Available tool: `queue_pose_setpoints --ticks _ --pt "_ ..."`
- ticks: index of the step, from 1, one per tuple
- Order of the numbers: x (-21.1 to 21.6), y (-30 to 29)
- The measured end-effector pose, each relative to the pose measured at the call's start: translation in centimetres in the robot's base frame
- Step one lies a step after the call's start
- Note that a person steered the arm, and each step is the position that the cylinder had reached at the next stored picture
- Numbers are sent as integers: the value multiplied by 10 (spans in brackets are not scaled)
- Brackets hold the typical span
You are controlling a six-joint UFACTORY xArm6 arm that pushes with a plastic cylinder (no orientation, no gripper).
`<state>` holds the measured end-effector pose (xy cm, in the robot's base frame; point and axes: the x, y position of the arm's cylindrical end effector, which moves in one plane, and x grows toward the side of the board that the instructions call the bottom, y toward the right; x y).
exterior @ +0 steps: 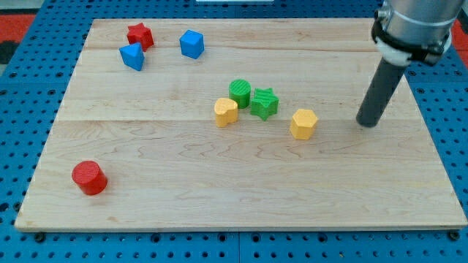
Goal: Move the blue cube towards the blue triangle
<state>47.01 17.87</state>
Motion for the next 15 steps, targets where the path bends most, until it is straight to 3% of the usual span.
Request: queue_pose_setpoints --ticks 1,2,3,4,5,6,7,8,9,11,12,13,14,15 --pt "4 -81" --pt "-17 -115" --pt "-27 -68" --pt "-102 9" --pt "-201 -45" --pt "-250 -157" --pt "-198 -246" --pt "-172 -338" --pt "-185 -333" --pt "-266 -311" --pt "-277 -348" --pt "-214 -362" --pt "-182 -392" --pt "-201 -384"
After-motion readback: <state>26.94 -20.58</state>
